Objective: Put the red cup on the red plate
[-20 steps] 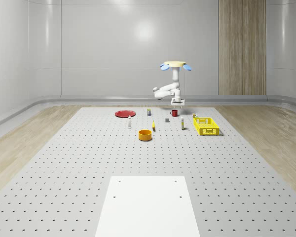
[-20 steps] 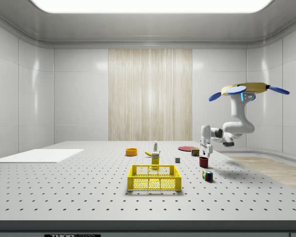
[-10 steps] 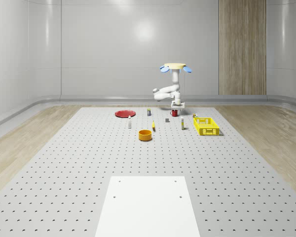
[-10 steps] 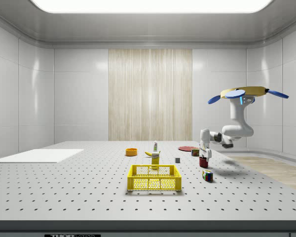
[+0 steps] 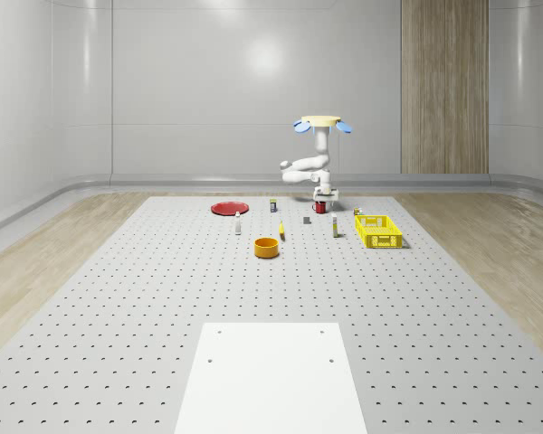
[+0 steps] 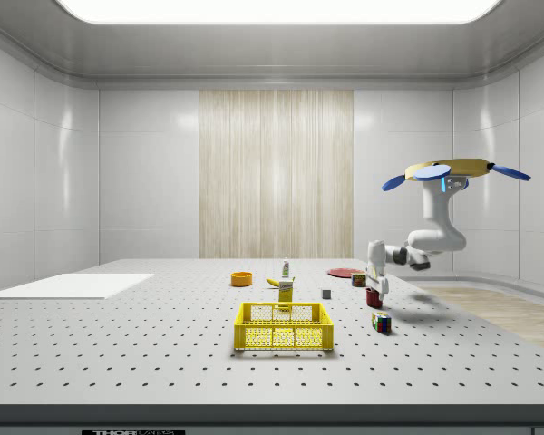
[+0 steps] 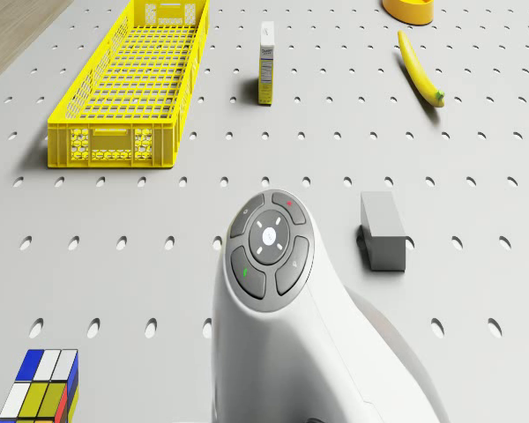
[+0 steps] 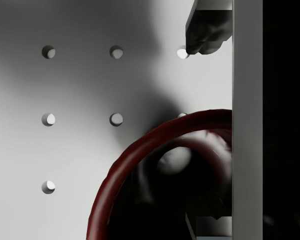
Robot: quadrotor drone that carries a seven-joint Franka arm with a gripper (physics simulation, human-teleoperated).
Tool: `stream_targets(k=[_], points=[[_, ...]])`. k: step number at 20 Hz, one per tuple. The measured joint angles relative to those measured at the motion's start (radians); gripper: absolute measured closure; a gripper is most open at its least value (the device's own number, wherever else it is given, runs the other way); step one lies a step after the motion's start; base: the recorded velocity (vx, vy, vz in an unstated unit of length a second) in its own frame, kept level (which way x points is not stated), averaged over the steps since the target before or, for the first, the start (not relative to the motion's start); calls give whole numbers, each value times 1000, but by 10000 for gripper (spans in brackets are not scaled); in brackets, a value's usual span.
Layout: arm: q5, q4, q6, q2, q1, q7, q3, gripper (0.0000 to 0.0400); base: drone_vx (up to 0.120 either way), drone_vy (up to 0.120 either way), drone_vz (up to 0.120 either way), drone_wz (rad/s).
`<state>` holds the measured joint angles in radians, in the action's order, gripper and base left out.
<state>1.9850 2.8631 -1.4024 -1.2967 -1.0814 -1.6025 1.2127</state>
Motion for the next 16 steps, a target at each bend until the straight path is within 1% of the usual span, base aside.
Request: stream_targets(k=[8, 9, 10, 11, 13, 16], points=[[8, -7, -29, -23, -9, -6, -14, 0, 0, 0, 0, 0], [7, -7, -31, -26, -11, -7, -14, 66, 0, 0, 0, 0], [7, -7, -34, -28, -12, -8, -14, 118, 0, 0, 0, 0], [6, -8, -36, -30, -13, -9, -14, 158, 0, 0, 0, 0], [4, -8, -40, -35, -15, -11, -13, 214, 0, 0, 0, 0], [2, -9, -47, -41, -19, -14, -12, 259, 0, 0, 0, 0]])
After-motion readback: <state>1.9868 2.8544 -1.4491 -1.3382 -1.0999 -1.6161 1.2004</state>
